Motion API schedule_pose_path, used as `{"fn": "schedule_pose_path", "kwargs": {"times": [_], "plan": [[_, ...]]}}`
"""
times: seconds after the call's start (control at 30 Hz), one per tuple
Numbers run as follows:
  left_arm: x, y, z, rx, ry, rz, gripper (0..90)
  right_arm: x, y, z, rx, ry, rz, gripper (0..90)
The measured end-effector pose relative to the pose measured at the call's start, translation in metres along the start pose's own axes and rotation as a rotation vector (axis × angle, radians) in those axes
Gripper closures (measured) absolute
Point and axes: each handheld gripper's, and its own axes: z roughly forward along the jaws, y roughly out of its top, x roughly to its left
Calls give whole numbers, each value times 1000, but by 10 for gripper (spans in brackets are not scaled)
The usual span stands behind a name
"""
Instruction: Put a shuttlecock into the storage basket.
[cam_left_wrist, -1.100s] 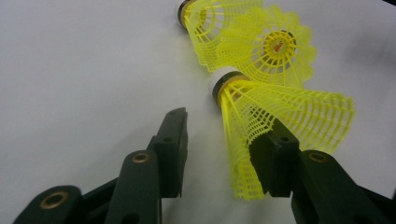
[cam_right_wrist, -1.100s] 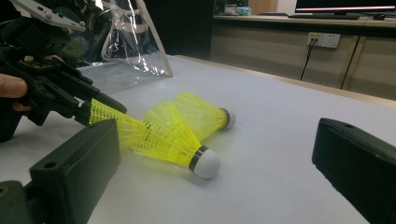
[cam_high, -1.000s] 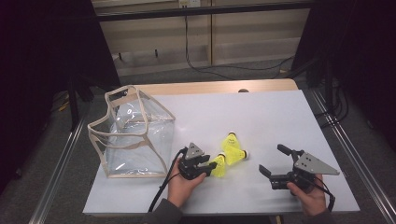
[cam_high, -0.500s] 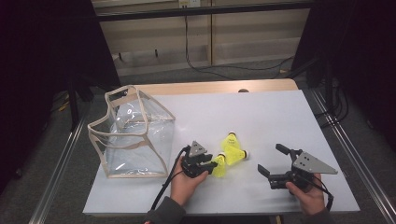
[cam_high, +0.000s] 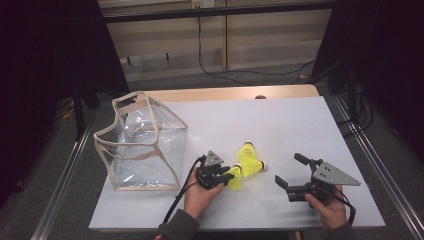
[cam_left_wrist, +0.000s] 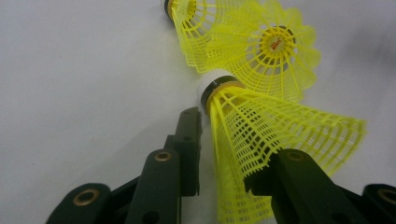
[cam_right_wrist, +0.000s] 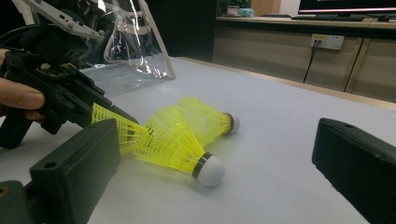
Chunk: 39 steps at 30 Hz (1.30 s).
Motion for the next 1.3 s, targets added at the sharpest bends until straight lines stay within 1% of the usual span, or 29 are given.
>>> {"fn": "schedule_pose_path", "kwargs": {"times": [0.1,0.17,0.2,0.37,0.4,0.5,0.67,0.77,0.83,0.87,0.9,0.93,0.97,1.1,1.23,1.3], "plan": [[0,0,0,-3,1,1,751,1,0,0,2,3,-2,9],[0,0,0,-5,2,-1,751,1,0,0,0,3,-5,9],[-1,0,0,-2,0,6,751,1,0,-1,-1,1,-2,9],[-1,1,1,4,1,4,751,1,1,-1,-1,-2,3,10],[-1,1,1,6,-4,3,751,1,1,-1,-1,-1,1,10],[-2,0,1,6,3,8,751,3,2,0,-3,2,-4,10],[-3,0,0,8,2,13,750,3,3,1,-4,7,-9,10],[-2,1,-1,3,-2,-3,745,5,3,1,-6,10,-11,10],[-1,1,-1,14,-5,4,745,5,3,1,-6,10,-12,11],[-2,1,0,17,-13,-5,745,5,3,1,-6,10,-12,10],[-1,1,0,23,-17,-3,745,5,3,1,-5,10,-11,11],[-2,1,0,23,-13,-6,744,5,3,1,-6,9,-9,10],[-2,1,1,25,0,0,736,4,3,1,-6,12,-7,11],[-3,1,1,26,5,-3,735,4,3,0,-5,9,-9,10],[-2,1,2,28,-1,-8,752,4,3,0,-5,7,-10,11],[-3,1,2,23,-9,-18,779,4,3,0,-7,6,-11,11]]}}
